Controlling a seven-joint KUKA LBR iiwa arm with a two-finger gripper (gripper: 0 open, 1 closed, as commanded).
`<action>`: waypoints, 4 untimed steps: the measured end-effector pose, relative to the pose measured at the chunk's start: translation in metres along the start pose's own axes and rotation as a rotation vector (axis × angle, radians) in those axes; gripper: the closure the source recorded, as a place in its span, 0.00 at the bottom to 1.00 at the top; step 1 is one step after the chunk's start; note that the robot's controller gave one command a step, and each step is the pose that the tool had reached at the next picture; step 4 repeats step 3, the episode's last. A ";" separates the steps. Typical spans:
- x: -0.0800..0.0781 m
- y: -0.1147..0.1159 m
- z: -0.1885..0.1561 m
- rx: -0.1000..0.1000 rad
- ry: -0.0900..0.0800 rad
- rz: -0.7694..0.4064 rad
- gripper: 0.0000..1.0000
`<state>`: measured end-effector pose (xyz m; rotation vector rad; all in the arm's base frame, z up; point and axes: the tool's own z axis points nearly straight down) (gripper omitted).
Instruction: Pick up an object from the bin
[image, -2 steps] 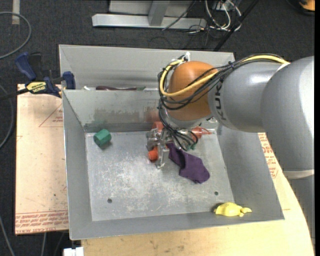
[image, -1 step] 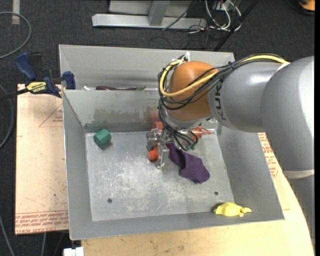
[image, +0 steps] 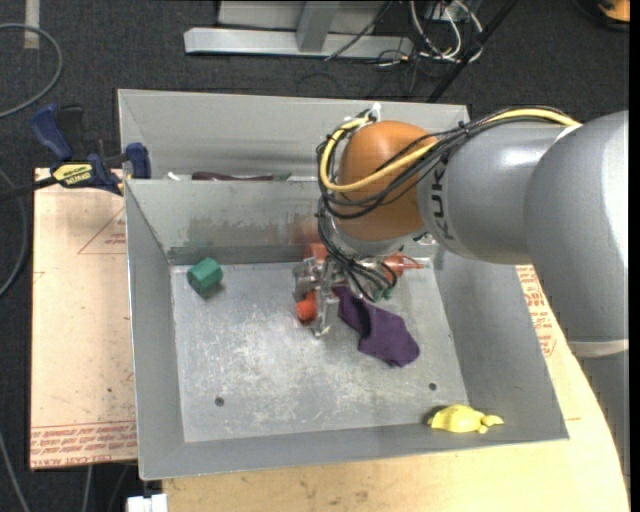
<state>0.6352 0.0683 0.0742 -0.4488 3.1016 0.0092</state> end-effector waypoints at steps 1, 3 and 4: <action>0.001 0.001 -0.016 -0.001 0.003 0.000 1.00; -0.001 0.001 -0.040 0.000 -0.004 0.000 1.00; -0.001 0.001 -0.040 0.000 -0.004 0.000 1.00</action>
Offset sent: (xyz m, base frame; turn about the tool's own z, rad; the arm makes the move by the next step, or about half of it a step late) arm 0.0000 -0.0002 0.0512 0.0000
